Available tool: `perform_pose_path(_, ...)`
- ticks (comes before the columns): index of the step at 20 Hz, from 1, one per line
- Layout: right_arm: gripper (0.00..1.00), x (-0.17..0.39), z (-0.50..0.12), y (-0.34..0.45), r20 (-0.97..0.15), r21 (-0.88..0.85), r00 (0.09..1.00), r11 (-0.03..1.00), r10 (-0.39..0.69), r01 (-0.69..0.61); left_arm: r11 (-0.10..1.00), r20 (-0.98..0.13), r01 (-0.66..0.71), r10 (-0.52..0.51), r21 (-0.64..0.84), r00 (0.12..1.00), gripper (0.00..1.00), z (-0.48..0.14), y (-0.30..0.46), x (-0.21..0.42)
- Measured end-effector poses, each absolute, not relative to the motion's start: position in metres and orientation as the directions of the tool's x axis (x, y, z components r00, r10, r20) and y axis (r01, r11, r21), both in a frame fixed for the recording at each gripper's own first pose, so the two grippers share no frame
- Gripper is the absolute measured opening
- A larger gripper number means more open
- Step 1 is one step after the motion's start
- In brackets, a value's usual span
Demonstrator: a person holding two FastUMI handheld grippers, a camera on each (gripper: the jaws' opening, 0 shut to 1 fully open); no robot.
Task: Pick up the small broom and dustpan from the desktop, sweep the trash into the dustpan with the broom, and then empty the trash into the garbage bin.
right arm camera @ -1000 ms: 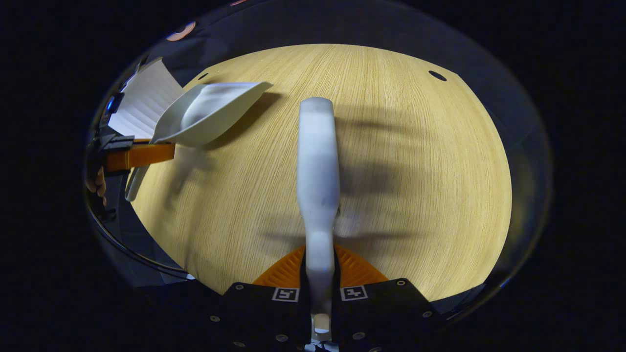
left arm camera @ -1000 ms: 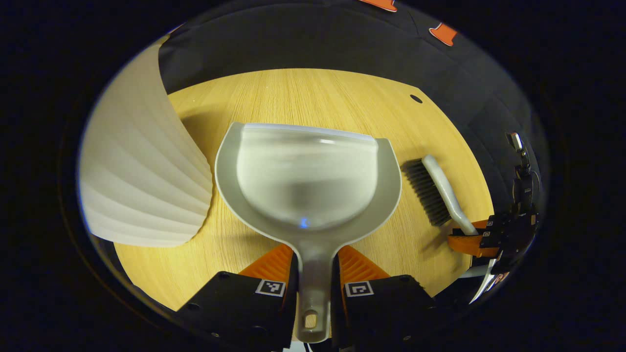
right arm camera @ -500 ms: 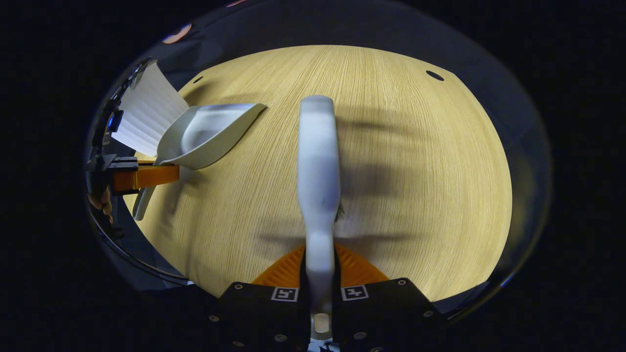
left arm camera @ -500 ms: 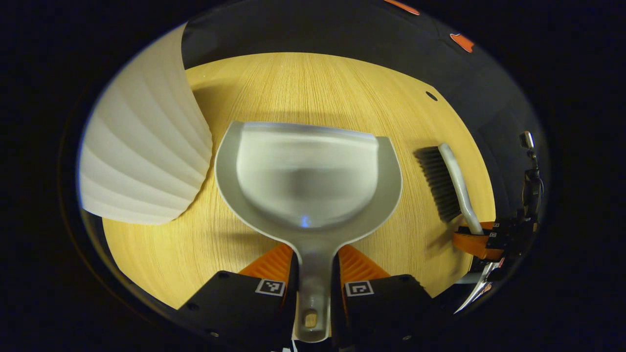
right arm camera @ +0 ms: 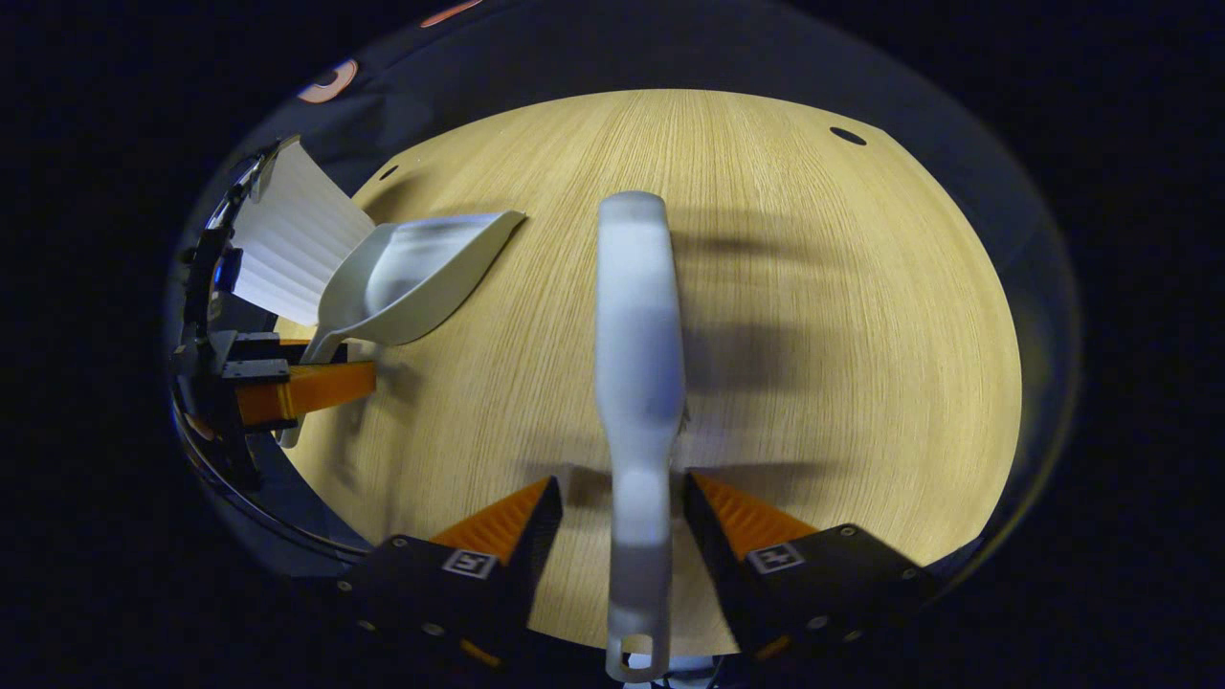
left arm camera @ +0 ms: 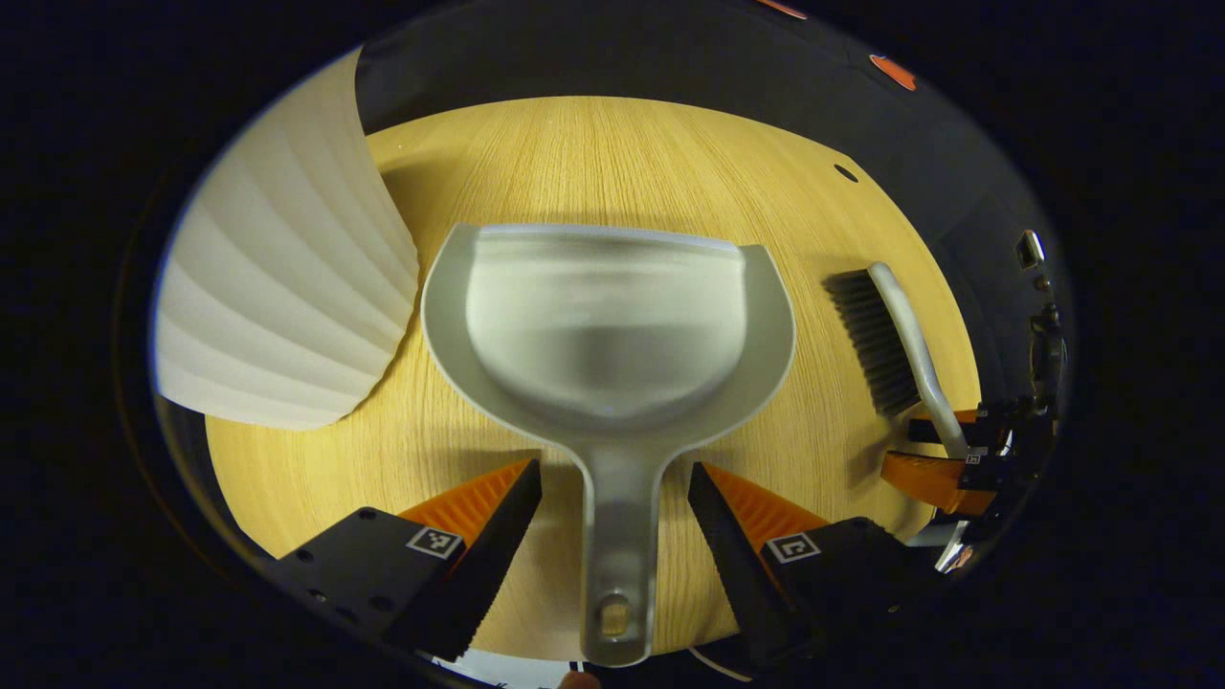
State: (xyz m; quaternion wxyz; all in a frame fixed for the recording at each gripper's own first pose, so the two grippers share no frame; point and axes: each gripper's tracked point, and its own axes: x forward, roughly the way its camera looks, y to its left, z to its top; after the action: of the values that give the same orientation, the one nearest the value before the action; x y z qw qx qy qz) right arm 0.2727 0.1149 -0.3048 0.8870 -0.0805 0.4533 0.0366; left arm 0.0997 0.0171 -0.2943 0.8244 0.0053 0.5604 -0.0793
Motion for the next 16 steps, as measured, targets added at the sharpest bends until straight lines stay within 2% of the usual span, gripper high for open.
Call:
perform_pose_path(1, 0.84, 0.274, -0.301, 0.116, -0.799, -0.113, 0.602, 0.985, -0.012, -0.131, 0.988, -0.918, 0.132, -0.124, -0.079, 0.376, 0.99, -0.289, 0.017, 0.096)
perform_pose_path(2, 0.96, 0.277, -0.294, 0.118, -0.781, -0.107, 0.624, 0.987, -0.009, -0.121, 0.988, -0.910, 0.134, -0.122, -0.074, 0.395, 0.99, -0.282, 0.017, 0.094)
perform_pose_path(5, 0.95, 0.275, -0.257, 0.131, -0.704, -0.061, 0.710, 0.994, 0.025, -0.095, 0.988, -0.872, 0.136, -0.130, -0.073, 0.472, 0.99, -0.247, 0.008, 0.091)
perform_pose_path(8, 0.95, 0.274, -0.174, 0.140, -0.537, -0.045, 0.842, 0.995, 0.054, -0.092, 0.988, -0.789, 0.138, -0.139, -0.070, 0.598, 0.99, -0.188, -0.011, 0.102)
perform_pose_path(12, 0.95, 0.272, -0.068, 0.163, -0.244, -0.110, 0.967, 0.989, 0.072, -0.102, 0.989, -0.530, 0.141, -0.094, 0.049, 0.843, 0.99, -0.095, -0.035, 0.115)
perform_pose_path(16, 0.94, 0.252, 0.015, 0.190, -0.001, -0.153, 0.992, 0.980, 0.129, -0.128, 0.988, -0.300, 0.157, -0.149, 0.003, 0.942, 0.98, -0.029, -0.055, 0.137)
